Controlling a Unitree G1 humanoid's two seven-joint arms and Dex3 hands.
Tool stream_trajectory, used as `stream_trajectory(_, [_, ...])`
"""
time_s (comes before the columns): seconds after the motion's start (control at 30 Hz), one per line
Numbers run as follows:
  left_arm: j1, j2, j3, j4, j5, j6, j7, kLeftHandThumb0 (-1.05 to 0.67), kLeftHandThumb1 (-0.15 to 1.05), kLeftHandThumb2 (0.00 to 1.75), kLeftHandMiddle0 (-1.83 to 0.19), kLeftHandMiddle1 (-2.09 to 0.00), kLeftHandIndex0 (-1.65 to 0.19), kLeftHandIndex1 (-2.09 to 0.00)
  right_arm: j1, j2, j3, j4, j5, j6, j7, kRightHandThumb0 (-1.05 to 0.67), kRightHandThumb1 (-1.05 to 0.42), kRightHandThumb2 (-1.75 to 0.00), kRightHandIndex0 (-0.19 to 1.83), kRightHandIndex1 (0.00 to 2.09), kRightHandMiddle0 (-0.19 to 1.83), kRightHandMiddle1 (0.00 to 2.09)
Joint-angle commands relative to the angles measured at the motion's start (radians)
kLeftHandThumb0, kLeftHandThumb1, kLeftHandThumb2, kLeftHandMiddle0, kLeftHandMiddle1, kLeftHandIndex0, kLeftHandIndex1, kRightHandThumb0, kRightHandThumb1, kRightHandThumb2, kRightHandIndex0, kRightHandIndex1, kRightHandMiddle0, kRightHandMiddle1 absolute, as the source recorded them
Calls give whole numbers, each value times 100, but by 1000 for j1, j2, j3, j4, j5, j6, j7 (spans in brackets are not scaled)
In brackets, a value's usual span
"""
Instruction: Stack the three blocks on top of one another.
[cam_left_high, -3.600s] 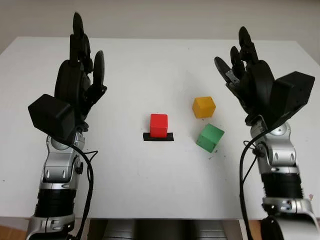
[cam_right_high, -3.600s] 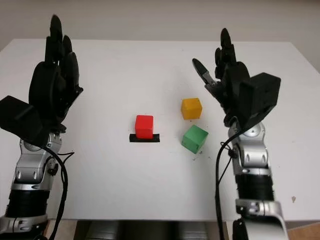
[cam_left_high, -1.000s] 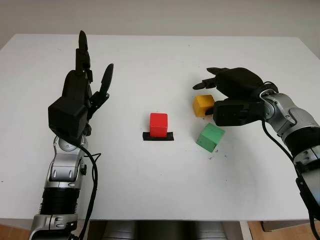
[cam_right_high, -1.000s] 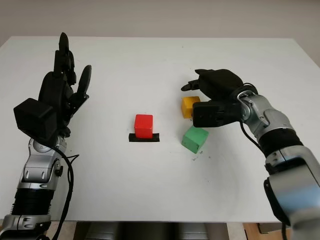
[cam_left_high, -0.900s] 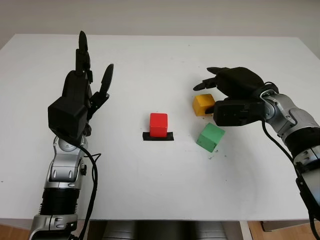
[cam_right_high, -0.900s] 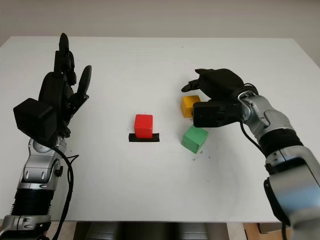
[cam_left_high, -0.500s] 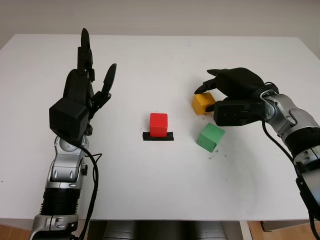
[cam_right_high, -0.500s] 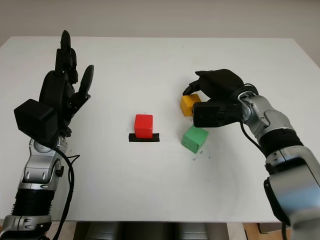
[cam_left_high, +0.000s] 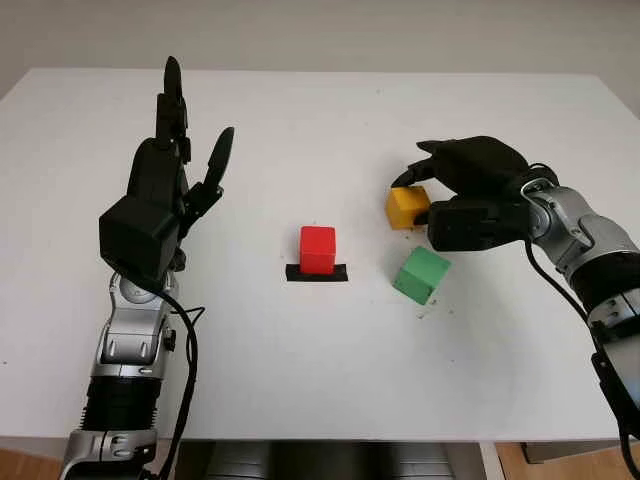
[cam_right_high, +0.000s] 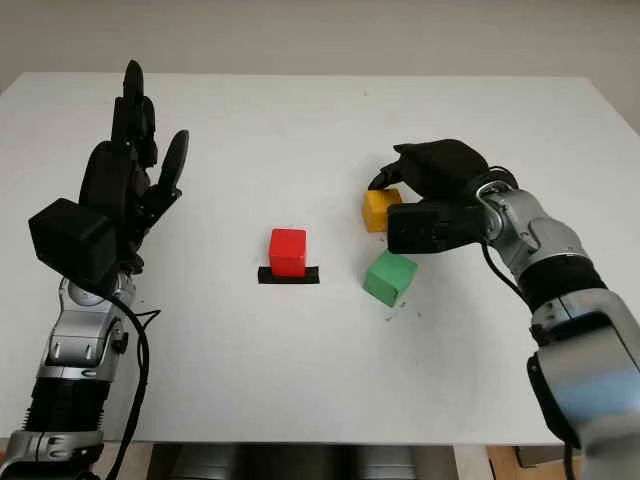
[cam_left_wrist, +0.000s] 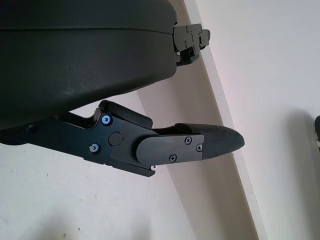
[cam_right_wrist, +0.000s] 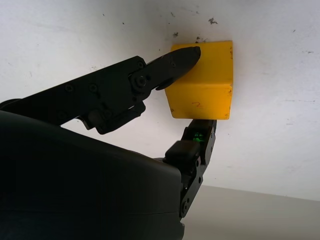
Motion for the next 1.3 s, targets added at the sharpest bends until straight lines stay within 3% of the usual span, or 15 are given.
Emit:
stream_trajectory(0.0, [9, -1, 0, -8, -8, -15, -5, -67, 105, 45, 15, -5, 14, -6, -8, -3, 1, 13, 5, -16, -9, -39, -95, -5, 27, 6, 49, 109])
stream_trajectory(0.23, [16, -3, -1, -15, -17, -7, -10, -65, 105, 45, 16, -5, 15, -5, 2, 0, -60, 2, 95, -64, -14, -32, -94, -5, 31, 7, 47, 115])
stream_trajectory(0.57, [19, -8, -6, -20, -7, 4, 4, -66, 105, 45, 18, -5, 16, -5, 24, 35, -163, -39, 266, -12, 96, -30, -94, -5, 28, 5, 45, 113])
stream_trajectory(1.0, [24, -10, -6, -25, 4, -1, 6, -63, 105, 47, 18, -5, 16, -5, 93, 76, -256, -344, 455, 204, 355, -36, -96, -6, 27, 5, 30, 138])
stream_trajectory(1.27, [6, -26, -14, -18, 29, 3, 44, -67, 105, 47, 17, -6, 15, -5, 168, 122, -285, -597, 582, 421, 529, -45, -95, -5, 30, 6, 30, 151])
